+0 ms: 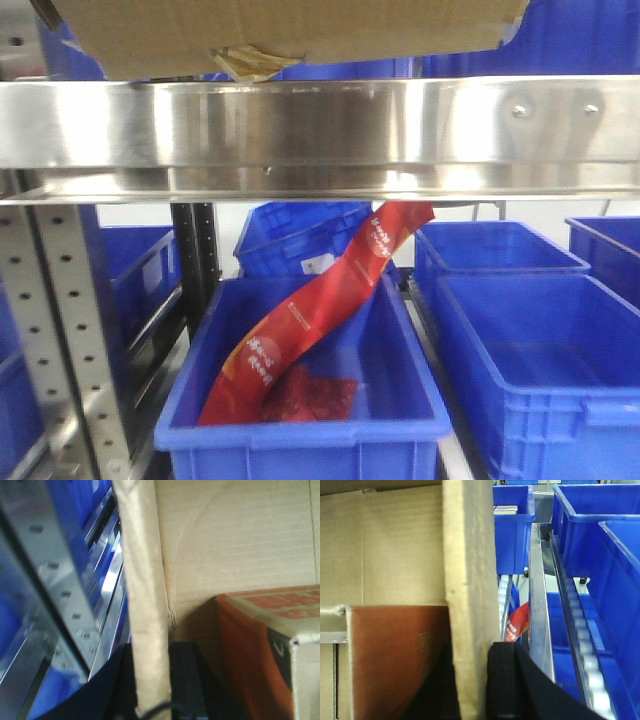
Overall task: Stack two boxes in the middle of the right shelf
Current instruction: 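Push the held boxes forward onto the middle shelf with both grippers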
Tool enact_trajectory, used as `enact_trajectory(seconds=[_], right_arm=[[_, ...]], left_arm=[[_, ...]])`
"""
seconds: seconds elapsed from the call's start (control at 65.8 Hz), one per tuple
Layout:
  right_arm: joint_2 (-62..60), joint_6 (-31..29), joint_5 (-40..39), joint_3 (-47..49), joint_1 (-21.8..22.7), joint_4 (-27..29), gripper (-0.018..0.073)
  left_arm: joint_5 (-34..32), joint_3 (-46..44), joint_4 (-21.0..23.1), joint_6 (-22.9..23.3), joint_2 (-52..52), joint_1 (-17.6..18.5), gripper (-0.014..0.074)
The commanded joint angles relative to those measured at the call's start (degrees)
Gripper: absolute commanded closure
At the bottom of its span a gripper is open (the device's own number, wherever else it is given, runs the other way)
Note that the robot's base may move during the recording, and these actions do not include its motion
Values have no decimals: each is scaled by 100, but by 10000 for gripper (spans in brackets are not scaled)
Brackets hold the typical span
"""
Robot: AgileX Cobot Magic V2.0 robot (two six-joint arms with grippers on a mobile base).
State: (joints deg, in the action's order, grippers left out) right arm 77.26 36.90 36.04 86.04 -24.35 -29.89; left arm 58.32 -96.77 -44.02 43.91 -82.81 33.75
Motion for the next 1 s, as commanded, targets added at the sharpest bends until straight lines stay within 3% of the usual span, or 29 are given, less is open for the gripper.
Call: enact_trajectory(seconds=[0.0,0.926,0.987], right_arm=[[-126,47,-825,60,-33,18,712],[-126,47,-825,60,-33,18,712],[-126,47,-499,60,-33,18,712]], left_arm=[[-109,-35,-29,-15,-16,29,708],[-109,-35,-29,-15,-16,29,708],[-136,-35,-37,-15,-16,29,708]])
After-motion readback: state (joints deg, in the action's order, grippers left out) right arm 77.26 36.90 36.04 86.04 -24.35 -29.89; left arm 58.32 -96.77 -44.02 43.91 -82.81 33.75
